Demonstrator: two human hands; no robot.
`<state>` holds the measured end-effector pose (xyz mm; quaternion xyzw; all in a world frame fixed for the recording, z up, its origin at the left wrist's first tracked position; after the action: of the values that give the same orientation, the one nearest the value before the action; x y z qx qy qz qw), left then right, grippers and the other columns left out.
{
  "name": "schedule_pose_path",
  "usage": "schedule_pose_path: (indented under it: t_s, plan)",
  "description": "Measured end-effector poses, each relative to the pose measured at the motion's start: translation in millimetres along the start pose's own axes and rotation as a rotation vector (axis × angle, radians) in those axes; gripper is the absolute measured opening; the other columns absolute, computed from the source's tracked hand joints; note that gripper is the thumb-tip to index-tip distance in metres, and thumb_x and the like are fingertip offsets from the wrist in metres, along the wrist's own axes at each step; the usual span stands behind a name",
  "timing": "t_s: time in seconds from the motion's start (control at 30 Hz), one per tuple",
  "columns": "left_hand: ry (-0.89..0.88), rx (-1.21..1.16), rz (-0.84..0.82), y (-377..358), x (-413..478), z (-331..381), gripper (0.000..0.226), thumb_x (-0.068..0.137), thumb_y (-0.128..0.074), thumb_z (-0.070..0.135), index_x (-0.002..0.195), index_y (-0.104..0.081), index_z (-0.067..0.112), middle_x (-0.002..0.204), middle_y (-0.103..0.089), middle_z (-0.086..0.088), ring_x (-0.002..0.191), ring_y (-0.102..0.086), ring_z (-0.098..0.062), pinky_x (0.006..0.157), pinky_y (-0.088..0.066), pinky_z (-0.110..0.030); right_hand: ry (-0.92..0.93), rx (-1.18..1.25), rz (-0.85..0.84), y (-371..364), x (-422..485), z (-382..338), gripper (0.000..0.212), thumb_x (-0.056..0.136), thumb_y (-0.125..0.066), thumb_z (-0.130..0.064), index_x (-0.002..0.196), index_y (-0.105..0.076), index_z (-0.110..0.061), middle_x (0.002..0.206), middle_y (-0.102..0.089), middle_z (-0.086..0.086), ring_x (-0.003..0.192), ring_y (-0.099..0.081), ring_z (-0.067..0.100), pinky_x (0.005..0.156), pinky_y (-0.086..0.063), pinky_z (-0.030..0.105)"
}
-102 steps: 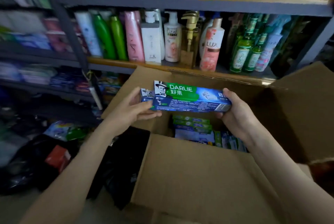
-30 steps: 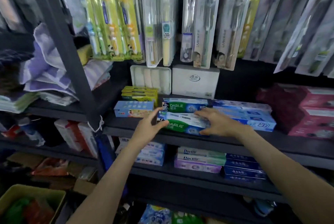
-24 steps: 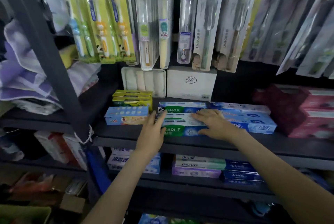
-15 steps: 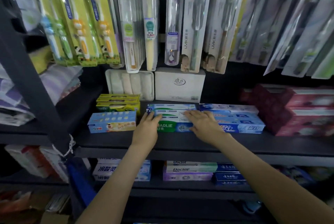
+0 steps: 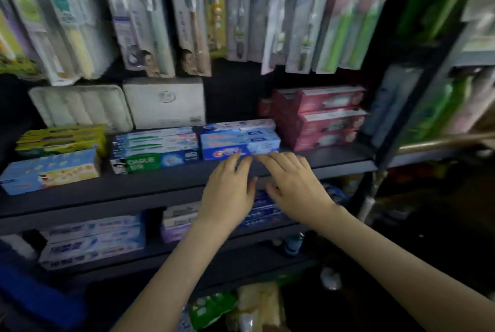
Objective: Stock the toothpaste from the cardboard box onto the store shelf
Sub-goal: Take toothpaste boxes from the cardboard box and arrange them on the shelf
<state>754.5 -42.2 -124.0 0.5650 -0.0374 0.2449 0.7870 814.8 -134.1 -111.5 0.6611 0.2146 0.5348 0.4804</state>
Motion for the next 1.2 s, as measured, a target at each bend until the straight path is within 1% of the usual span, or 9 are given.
schedule_pose_path:
  t_s: [0.1, 0.2, 0.33, 0.47, 0.6, 0.8, 0.97, 1.07, 1.2]
  plan:
    - [-0.132, -0.056, -0.056, -30.1, -4.3, 99.1, 0.049, 0.098, -0.049, 0.030, 0.144, -0.041, 0.014, 0.149, -0.040, -0.005, 0.136, -0.037, -0.022, 0.110, -0.029, -0.031, -0.111, -0.032, 0.008, 50.9, -70.1, 65.6, 0.047, 0.078, -0.056, -0.026, 0.121, -0.059, -0.006, 0.111, -0.063, 0.008, 0.101, -0.053, 0.025, 0.085, -0.044, 0.037]
    - [-0.256, -0.098, -0.100, -61.0, -16.3, 206.6, 0.049, 0.099, -0.048, 0.030, 0.145, -0.039, 0.017, 0.148, -0.040, -0.001, 0.133, -0.039, -0.020, 0.106, -0.033, -0.029, -0.242, -0.078, -0.005, 109.3, -148.2, 133.2, 0.050, 0.080, -0.050, -0.034, 0.121, -0.058, -0.007, 0.112, -0.062, 0.009, 0.103, -0.053, 0.028, 0.084, -0.047, 0.039]
    - [-0.338, -0.108, -0.129, -106.7, -26.8, 348.0, 0.050, 0.100, -0.046, 0.036, 0.146, -0.037, 0.020, 0.147, -0.039, 0.001, 0.131, -0.041, -0.020, 0.100, -0.039, -0.030, -0.352, -0.104, 0.001, 183.3, -259.3, 218.7, 0.050, 0.080, -0.059, -0.027, 0.125, -0.057, -0.008, 0.117, -0.060, 0.010, 0.109, -0.055, 0.033, 0.089, -0.046, 0.044]
    - [-0.417, -0.157, -0.204, -146.6, -28.6, 482.2, 0.051, 0.099, -0.045, 0.037, 0.146, -0.037, 0.020, 0.148, -0.037, -0.002, 0.131, -0.040, -0.024, 0.103, -0.039, -0.036, -0.481, -0.160, -0.067, 243.5, -366.5, 300.0, 0.052, 0.091, -0.059, -0.029, 0.140, -0.043, -0.018, 0.136, -0.046, 0.003, 0.125, -0.037, 0.023, 0.105, -0.029, 0.038]
    - [-0.471, -0.165, -0.243, -173.4, -22.7, 584.0, 0.049, 0.099, -0.044, 0.038, 0.145, -0.038, 0.021, 0.149, -0.036, 0.000, 0.131, -0.039, -0.023, 0.102, -0.041, -0.038, -0.628, -0.177, -0.050, 295.7, -440.0, 375.9, 0.051, 0.092, -0.058, -0.027, 0.140, -0.043, -0.020, 0.137, -0.045, 0.002, 0.128, -0.035, 0.023, 0.106, -0.027, 0.038]
    - [-0.508, -0.030, -0.400, -241.4, 17.7, 660.6, 0.059, 0.098, -0.044, 0.044, 0.150, -0.028, 0.021, 0.153, -0.030, -0.003, 0.138, -0.031, -0.025, 0.111, -0.033, -0.041, -0.693, -0.190, 0.003, 312.7, -488.6, 469.5, 0.048, 0.093, -0.058, -0.025, 0.139, -0.045, -0.017, 0.136, -0.047, 0.004, 0.127, -0.039, 0.024, 0.106, -0.029, 0.039]
    - [-0.386, 0.333, -0.507, -313.2, 77.6, 679.9, 0.081, 0.091, -0.036, 0.068, 0.154, -0.010, 0.025, 0.160, -0.013, -0.009, 0.147, -0.007, -0.034, 0.116, 0.004, -0.060, -0.663, -0.179, -0.086, 286.7, -501.3, 554.2, 0.052, 0.097, -0.050, -0.033, 0.145, -0.033, -0.022, 0.145, -0.037, -0.002, 0.134, -0.028, 0.018, 0.111, -0.020, 0.031]
    - [-0.305, 0.254, -0.595, -351.5, 112.2, 694.0, 0.091, 0.087, -0.039, 0.074, 0.155, -0.003, 0.025, 0.162, -0.003, -0.010, 0.147, -0.005, -0.036, 0.118, -0.010, -0.055, -0.626, -0.167, -0.128, 275.4, -499.1, 614.6, 0.053, 0.096, -0.053, -0.031, 0.145, -0.035, -0.021, 0.143, -0.039, 0.000, 0.133, -0.030, 0.020, 0.109, -0.023, 0.033]
    - [-0.243, 0.261, -0.646, -387.8, 158.5, 719.2, 0.092, 0.085, -0.038, 0.077, 0.155, -0.011, 0.023, 0.161, -0.011, -0.009, 0.145, -0.016, -0.034, 0.112, -0.025, -0.046, -0.561, -0.165, -0.188, 266.9, -485.2, 695.7, 0.051, 0.094, -0.057, -0.027, 0.141, -0.042, -0.016, 0.138, -0.045, 0.003, 0.128, -0.037, 0.025, 0.104, -0.028, 0.035]
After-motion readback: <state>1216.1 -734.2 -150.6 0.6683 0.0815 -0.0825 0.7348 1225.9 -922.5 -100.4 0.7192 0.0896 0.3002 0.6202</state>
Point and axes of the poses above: each hand's wrist, its own x-axis towards the middle knuckle, its own y-axis out of the back of the hand, z = x × y, the point moved 7 cm from there along x, towards the middle knuckle
